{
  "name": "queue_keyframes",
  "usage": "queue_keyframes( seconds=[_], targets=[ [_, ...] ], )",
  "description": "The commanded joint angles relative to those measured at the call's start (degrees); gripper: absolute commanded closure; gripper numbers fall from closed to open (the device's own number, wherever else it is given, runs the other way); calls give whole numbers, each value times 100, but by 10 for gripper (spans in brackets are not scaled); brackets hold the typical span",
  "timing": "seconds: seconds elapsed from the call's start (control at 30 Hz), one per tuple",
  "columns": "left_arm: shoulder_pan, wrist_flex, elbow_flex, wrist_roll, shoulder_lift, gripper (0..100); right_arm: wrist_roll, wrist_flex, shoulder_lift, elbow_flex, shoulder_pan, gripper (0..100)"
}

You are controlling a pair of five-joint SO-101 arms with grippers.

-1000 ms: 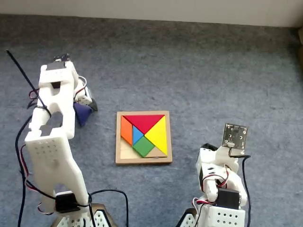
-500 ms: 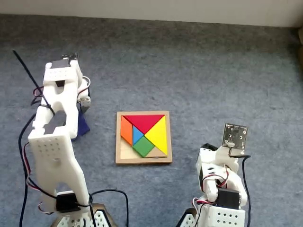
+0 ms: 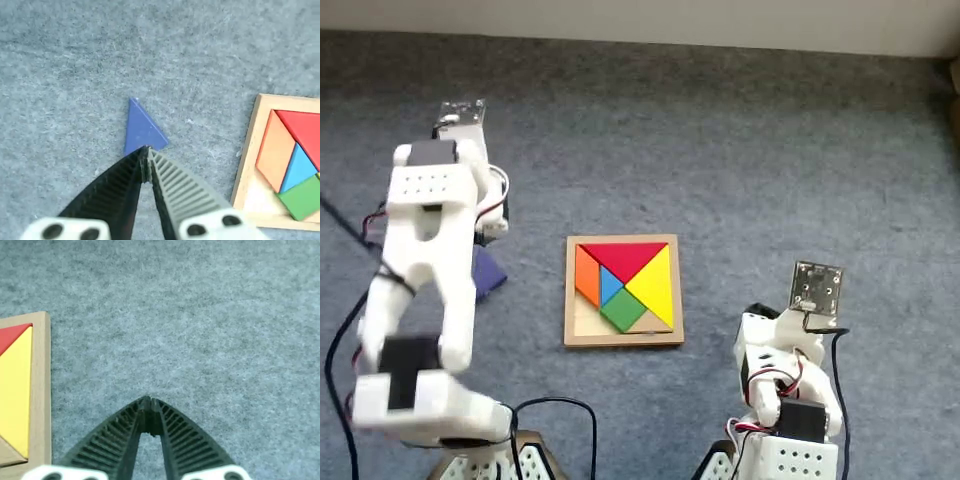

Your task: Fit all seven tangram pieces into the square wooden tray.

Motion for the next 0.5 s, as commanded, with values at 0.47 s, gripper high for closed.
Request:
queue_keyframes(
  seconds=[0.47],
  targets=[
    [110, -1020, 2387, -1081, -1578, 761, -18, -75, 31, 629, 75, 994]
  ],
)
